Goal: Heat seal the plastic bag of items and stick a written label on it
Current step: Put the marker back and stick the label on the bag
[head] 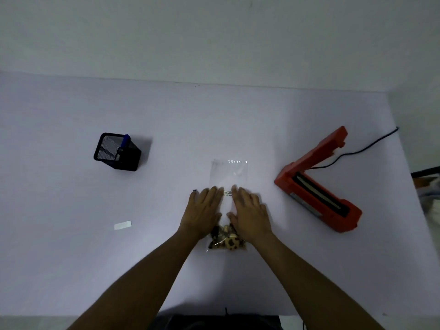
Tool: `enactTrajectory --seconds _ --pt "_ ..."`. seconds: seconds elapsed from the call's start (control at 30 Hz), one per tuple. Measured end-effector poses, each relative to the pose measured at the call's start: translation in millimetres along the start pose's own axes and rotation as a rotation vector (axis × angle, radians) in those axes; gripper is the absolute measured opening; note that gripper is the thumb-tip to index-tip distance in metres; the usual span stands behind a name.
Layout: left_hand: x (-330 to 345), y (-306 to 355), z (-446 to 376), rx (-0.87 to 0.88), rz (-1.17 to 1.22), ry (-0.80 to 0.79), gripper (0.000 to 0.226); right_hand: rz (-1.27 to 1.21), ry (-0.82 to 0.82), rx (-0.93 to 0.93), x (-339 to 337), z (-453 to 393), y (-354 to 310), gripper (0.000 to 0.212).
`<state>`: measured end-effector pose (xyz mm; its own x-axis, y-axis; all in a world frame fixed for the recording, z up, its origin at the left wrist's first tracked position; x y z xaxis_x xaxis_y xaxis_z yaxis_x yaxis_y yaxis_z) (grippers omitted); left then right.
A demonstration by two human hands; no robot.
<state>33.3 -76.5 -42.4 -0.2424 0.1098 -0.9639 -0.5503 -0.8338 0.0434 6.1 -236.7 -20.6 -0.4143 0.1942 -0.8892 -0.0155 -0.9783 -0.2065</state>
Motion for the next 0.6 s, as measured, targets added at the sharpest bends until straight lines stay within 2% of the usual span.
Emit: enactTrajectory --seconds 0.2,0.3,0.37,0.6 --pt "2 -1 12 -0.014 0.085 0.022 0.075 -0.072 -0.027 0.002 -6 0 -3 0.07" --pt "5 -7 25 -0.019 0.147 0.058 0.069 -0.134 0.156 0.003 -2 10 4 0.066" --pt "11 -9 38 -0.003 0.155 0.06 0.064 -0.118 0.207 0.024 10 24 14 0.065" --pt "38 -9 68 0.067 0.151 0.004 0.058 -0.134 0.069 -0.018 56 65 35 0.06"
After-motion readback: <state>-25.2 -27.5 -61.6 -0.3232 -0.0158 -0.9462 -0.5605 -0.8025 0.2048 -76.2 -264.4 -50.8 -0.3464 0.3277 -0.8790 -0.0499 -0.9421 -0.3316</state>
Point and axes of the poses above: each hand's wrist, its own z-axis away from the middle knuckle, its own x-axis out of the palm, y = z × x, the point moved 2 cm from there along -z, towards the middle knuckle
